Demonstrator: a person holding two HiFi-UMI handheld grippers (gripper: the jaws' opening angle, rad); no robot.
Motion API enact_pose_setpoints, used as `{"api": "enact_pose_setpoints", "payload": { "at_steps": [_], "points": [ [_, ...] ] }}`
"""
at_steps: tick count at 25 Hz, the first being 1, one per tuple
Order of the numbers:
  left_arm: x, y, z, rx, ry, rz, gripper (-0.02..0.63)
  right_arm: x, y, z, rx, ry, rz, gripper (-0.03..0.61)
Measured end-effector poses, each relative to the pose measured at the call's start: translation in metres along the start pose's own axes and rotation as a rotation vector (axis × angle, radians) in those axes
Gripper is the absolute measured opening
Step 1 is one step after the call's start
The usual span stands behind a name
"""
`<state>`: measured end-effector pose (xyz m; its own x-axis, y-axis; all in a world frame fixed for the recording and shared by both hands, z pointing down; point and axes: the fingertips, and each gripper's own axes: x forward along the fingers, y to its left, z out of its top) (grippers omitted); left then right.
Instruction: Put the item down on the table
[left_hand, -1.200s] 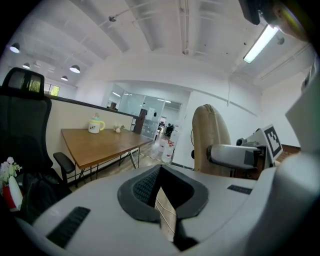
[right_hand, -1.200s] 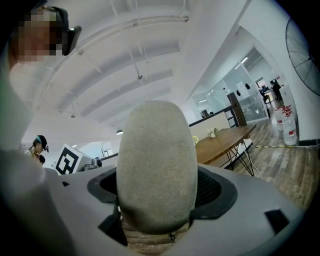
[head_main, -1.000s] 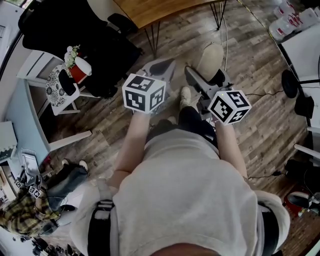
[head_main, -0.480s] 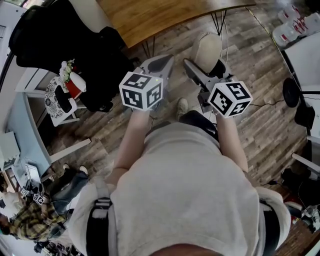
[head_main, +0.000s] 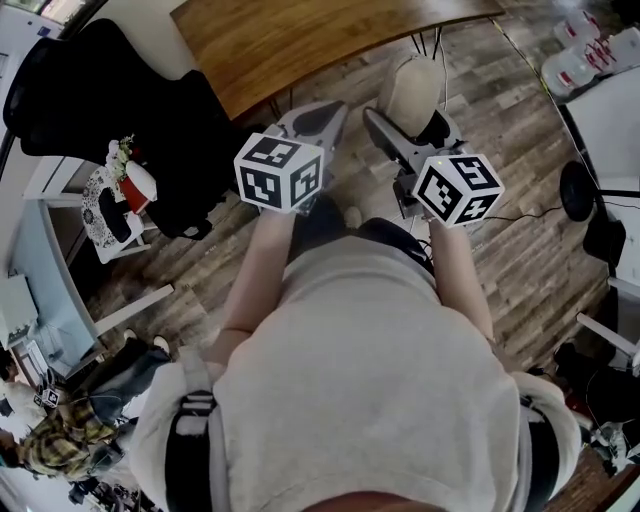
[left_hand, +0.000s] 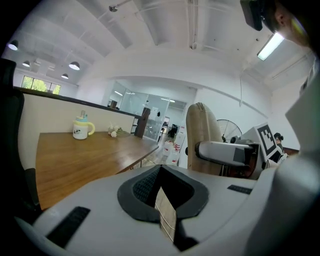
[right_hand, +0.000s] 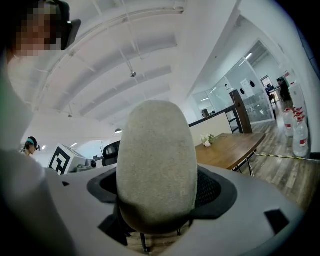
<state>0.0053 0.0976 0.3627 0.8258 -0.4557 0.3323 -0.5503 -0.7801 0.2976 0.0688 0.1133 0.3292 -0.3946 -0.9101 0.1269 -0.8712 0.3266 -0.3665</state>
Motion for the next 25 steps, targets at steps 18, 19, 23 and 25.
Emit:
{"api": "enact_pose_setpoints", "payload": {
  "at_steps": [18,19,23,25],
  "points": [
    [0.104,0.059,0.017,-0.035,0.050,-0.043,0.014,0.072,-0.089,0.010,0.049,0.011,-0.044,0.407],
    [0.112,0.067,0.020,-0.044,0.048,-0.042,0.014,0.080,-0.097,0.011,0.048,0.019,-0.048,0.407],
    [0.140,0.097,0.041,-0.068,0.030,-0.026,0.014,0.113,-0.124,0.027,0.039,0.031,-0.055,0.407],
    [0.152,0.111,0.056,-0.071,0.021,-0.023,0.014,0.129,-0.133,0.038,0.033,0.027,-0.053,0.408]
  ]
}}
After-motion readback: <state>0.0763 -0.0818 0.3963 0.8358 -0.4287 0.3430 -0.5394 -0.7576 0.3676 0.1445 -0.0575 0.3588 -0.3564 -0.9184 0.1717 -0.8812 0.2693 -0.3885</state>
